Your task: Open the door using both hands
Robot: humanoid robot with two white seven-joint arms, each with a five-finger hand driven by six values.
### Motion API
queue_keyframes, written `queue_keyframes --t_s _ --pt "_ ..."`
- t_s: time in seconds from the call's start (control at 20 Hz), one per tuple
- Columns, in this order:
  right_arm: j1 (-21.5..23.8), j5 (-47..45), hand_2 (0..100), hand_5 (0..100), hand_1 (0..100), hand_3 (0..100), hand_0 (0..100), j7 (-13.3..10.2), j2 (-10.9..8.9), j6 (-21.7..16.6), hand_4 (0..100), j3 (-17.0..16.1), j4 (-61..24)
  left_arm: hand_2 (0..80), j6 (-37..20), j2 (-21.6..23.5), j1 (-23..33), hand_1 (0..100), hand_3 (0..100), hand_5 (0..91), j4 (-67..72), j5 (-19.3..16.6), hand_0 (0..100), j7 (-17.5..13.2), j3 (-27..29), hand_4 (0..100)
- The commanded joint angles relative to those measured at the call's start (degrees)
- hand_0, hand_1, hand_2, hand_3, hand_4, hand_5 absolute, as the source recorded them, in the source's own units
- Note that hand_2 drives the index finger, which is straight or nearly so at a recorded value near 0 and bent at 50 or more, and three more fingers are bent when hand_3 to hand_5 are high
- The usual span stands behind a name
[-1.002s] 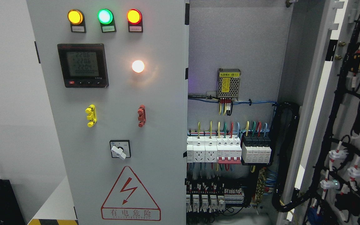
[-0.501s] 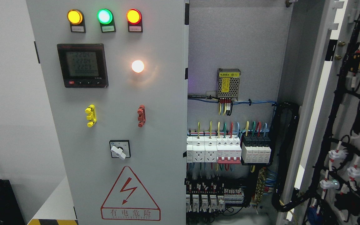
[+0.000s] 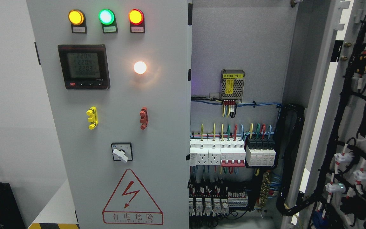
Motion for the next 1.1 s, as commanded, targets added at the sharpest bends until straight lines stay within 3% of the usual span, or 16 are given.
queue_keyframes --t_s 0.0,0.15,0.3,0.45,0.6,0.7,0.9,1.05 --pt "7.6 0.2 0 0 39 0 12 -0.2 -4.31 0.3 0 0.3 -28.3 0.0 0.1 -3.6 -1.0 39 0 0.0 8.8 -0.9 12 0.0 0.9 0" --pt "10.5 0.3 0 0 39 0 12 -0.2 -6.76 0.1 0 0.3 -37.7 0.0 0.0 -3.6 -1.0 39 0 0.0 8.4 -0.9 12 0.0 0.8 0" --pt "16.9 0.2 0 0 39 0 12 -0.2 -8.97 -0.6 0 0.3 -51.2 0.0 -0.1 -3.6 -1.0 39 0 0.0 8.2 -1.0 12 0.0 0.4 0" --pt "26.6 0.1 0 0 39 0 12 -0.1 -10.81 -7.0 0 0.5 -67.0 0.0 -0.4 -3.6 -1.0 39 0 0.0 7.9 -1.0 12 0.0 0.2 0" --pt "31.2 0.1 0 0 39 0 12 0.3 -12.13 -15.9 0 1.5 -73.6 0.0 -0.6 -3.5 -1.0 39 0 0.0 7.6 -0.9 12 0.0 0.6 0" --pt "32.1 0.1 0 0 39 0 12 0.3 -13.71 -21.3 0 3.1 -75.2 0.0 -0.6 -3.5 -1.0 39 0 0.0 6.8 -0.7 12 0.0 0.9 0" --pt "32.3 0.1 0 0 39 0 12 0.4 -16.87 -28.4 0 6.3 -82.1 0.0 -1.0 -3.4 -1.0 39 0 0.0 5.1 3.9 12 -0.1 0.8 0" --pt "31.9 0.1 0 0 39 0 12 0.5 -18.98 -32.7 0 9.4 -85.9 0.0 -1.1 -3.3 -1.0 39 0 0.0 3.6 4.3 12 -0.2 0.7 0"
